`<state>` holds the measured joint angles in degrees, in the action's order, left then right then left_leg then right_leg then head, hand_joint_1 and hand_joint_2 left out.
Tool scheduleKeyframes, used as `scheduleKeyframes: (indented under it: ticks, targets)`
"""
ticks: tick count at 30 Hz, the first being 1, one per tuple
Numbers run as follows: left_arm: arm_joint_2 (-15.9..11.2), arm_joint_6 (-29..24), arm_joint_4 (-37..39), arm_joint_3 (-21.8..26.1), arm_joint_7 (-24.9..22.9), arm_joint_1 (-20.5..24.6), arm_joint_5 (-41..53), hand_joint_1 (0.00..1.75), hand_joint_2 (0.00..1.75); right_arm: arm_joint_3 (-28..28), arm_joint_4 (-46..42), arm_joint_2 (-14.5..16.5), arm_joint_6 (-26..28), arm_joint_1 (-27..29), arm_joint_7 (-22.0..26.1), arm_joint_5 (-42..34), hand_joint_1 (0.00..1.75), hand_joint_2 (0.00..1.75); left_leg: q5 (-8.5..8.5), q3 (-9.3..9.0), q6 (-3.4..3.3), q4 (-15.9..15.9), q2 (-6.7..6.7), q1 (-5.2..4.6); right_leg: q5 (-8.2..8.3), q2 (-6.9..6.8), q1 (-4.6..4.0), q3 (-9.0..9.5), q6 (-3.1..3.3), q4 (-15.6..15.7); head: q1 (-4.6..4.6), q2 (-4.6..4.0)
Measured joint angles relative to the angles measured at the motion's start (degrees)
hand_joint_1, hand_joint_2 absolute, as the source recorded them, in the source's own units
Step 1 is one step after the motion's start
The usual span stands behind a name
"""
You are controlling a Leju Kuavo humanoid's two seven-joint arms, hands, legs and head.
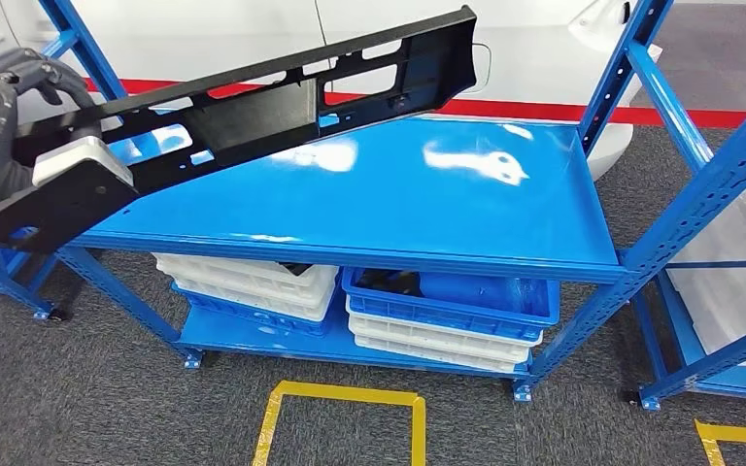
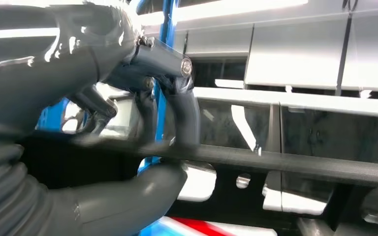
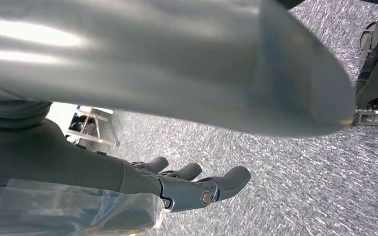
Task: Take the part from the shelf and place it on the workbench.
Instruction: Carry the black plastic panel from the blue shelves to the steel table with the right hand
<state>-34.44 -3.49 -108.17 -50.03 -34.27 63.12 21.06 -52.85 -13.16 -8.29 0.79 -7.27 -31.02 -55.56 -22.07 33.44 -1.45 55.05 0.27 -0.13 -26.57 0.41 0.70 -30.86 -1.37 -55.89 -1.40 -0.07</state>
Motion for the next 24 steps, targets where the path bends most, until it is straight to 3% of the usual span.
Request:
scheduleKeyframes:
  ticks: [2, 5, 6, 7, 8, 11, 13, 15, 17, 18, 20, 21, 22, 23, 24]
  targets:
    - [0.0, -0.2, 0.0, 0.0, 0.0, -0.2, -0.1, 1.75, 1.75, 0.0, 0.0, 0.0, 0.0, 0.0, 0.0, 0.0, 0.0, 0.0, -2.05, 1.07, 0.58, 2.5, -0.01, 0.21, 0.59, -0.04, 0.09, -0.44, 0.73, 0.1, 0.03, 0.0]
    - [-0.1, -0.2, 0.0, 0.0, 0.1, -0.4, -0.2, 1.75, 1.75, 0.0, 0.0, 0.0, 0.0, 0.0, 0.0, 0.2, 0.0, 0.0, -8.59, 5.15, 1.38, 13.4, -0.04, 0.43, 1.45, -0.1, 0.08, -1.56, 1.29, 0.1, 0.04, 0.0]
    - [-0.1, -0.3, 0.0, -0.1, 0.1, -0.5, -0.2, 1.75, 1.75, 0.0, 0.0, 0.0, 0.0, 0.0, 0.0, 0.2, 0.0, 0.0, -9.78, 5.97, 1.49, 16.1, -0.04, 0.47, 1.73, -0.13, 0.04, -1.97, 1.39, 0.1, 0.04, 0.0]
    - [-0.1, -0.3, 0.0, -0.1, 0.2, -0.7, -0.2, 1.75, 1.75, 0.0, 0.0, 0.0, 0.0, 0.0, 0.0, 0.2, 0.0, 0.0, -9.93, 5.83, 1.47, 17.0, -0.04, 0.5, 2.02, -0.14, -0.01, -2.35, 1.42, 0.1, 0.04, 0.0]
    - [-0.1, -0.3, 0.0, -0.1, 0.2, -0.7, -0.2, 1.75, 1.75, 0.0, 0.0, -0.1, 0.0, 0.0, 0.0, 0.2, 0.0, 0.0, -9.08, 4.56, 1.32, 15.4, -0.05, 0.51, 2.3, -0.12, -0.08, -2.68, 1.39, 0.1, 0.04, 0.0]
    - [-0.1, -0.3, 0.0, -0.1, 0.2, -0.6, -0.2, 1.75, 1.75, 0.0, 0.0, 0.1, 0.0, 0.0, 0.0, 0.2, 0.0, 0.0, -5.07, -2.74, -0.03, 3.3, -0.11, -0.04, 3.08, -0.04, -0.28, -3.36, 1.09, 0.0, 0.03, 0.0]
    - [-0.1, -0.3, 0.0, 0.0, 0.2, -0.4, -0.2, 1.75, 1.75, 0.0, 0.0, 0.2, 0.0, -0.1, 0.0, 0.1, 0.0, 0.0, -4.24, -4.73, -0.77, -0.7, -0.14, -0.55, 3.58, -0.07, -0.26, -3.79, 0.54, 0.0, 0.01, 0.0]
    - [0.0, -0.3, 0.0, 0.0, 0.2, -0.5, -0.3, 1.75, 1.75, 0.0, 0.0, 0.2, 0.0, -0.1, 0.0, 0.2, 0.0, 0.0, -3.6, -4.36, -1.21, -1.1, -0.11, -0.7, 4.15, -0.1, -0.22, -4.1, -0.23, 0.1, -0.01, 0.0]
    - [0.0, -0.3, 0.0, 0.0, 0.2, -0.5, -0.3, 1.75, 1.75, 0.0, 0.0, 0.2, 0.0, 0.0, 0.0, 0.2, 0.0, 0.0, -2.49, -3.94, -1.81, -1.7, 0.01, -0.46, 2.62, -0.09, -0.22, -4.88, -0.78, -1.3, -0.03, 0.0]
    - [0.0, -0.3, 0.0, 0.0, 0.2, -0.5, -0.3, 1.75, 1.75, 0.0, 0.0, 0.2, -0.1, 0.0, 0.0, 0.2, 0.0, 0.0, -1.93, -3.59, -2.07, -2.0, 0.08, -0.3, 0.54, -0.08, -0.23, -5.8, -0.95, -3.7, -0.05, 0.0]
    - [0.0, -0.3, 0.0, 0.0, 0.2, -0.5, -0.3, 1.75, 1.75, 0.0, 0.0, 0.3, -0.2, 0.0, 0.0, 0.2, 0.0, 0.0, -1.1, -2.6, -2.41, -2.0, 0.18, -0.26, -4.73, -0.1, -0.12, -8.41, -1.21, -11.5, -0.08, 0.0]
    - [0.0, -0.2, 0.0, -0.1, 0.2, -0.6, -0.3, 1.75, 1.75, 0.0, 0.0, 0.3, -0.3, 0.0, 0.0, 0.2, 0.0, 0.0, -0.68, -2.04, -2.44, -2.0, 0.18, -0.27, -6.34, -0.1, -0.08, -9.34, -1.36, -15.0, -0.07, 0.0]
    - [0.0, -0.2, 0.0, -0.1, 0.2, -0.6, -0.3, 1.75, 1.75, 0.0, 0.0, 0.3, -0.3, 0.0, 0.0, 0.3, 0.0, 0.0, -0.24, -1.45, -2.41, -2.0, 0.18, -0.25, -6.75, -0.1, -0.05, -9.46, -1.5, -16.9, -0.07, 0.0]
    - [0.0, -0.2, 0.0, -0.1, 0.2, -0.6, -0.3, 1.75, 1.75, 0.0, 0.0, 0.2, -0.3, 0.0, 0.0, 0.3, 0.0, 0.0, 0.16, -0.9, -2.3, -1.9, 0.16, -0.18, -5.97, -0.11, -0.01, -8.47, -1.62, -16.5, -0.07, 0.0]
    - [0.0, -0.2, 0.0, -0.2, 0.2, -0.7, -0.3, 1.75, 1.75, 0.0, 0.0, 0.2, -0.3, 0.0, 0.0, 0.3, 0.0, 0.0, 0.49, -0.41, -2.13, -1.8, 0.14, -0.08, -4.44, -0.12, 0.06, -6.33, -1.72, -13.8, -0.07, 0.0]
